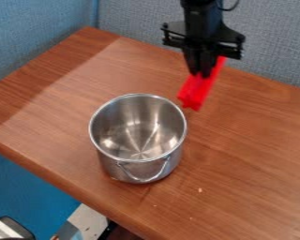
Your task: Move the red object from the metal pot to the table
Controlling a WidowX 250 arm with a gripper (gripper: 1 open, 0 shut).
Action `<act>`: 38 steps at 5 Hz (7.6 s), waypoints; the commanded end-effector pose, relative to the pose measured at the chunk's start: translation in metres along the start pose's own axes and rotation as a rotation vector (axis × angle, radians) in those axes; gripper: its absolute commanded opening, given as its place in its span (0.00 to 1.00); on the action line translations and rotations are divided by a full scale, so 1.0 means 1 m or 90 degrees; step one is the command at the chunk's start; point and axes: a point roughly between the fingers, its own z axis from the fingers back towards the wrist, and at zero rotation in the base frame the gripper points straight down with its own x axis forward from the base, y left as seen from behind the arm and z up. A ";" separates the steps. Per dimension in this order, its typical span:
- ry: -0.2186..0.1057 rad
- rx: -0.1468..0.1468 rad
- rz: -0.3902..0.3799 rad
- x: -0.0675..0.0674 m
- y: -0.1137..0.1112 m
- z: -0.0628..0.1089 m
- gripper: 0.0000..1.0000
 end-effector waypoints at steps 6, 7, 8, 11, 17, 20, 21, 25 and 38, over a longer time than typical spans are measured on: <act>-0.087 0.036 0.082 0.044 0.058 -0.002 0.00; -0.094 0.040 0.076 0.048 0.056 -0.008 0.00; -0.102 0.043 0.067 0.051 0.052 -0.013 0.00; -0.117 -0.007 0.040 0.032 0.028 0.023 0.00; -0.037 -0.048 -0.132 -0.084 -0.079 -0.016 0.00; 0.013 -0.037 -0.135 -0.102 -0.072 -0.055 0.00; 0.024 -0.030 -0.133 -0.107 -0.068 -0.058 1.00; 0.066 -0.005 -0.139 -0.131 -0.054 -0.065 0.00; 0.217 0.069 -0.148 -0.203 -0.014 -0.079 1.00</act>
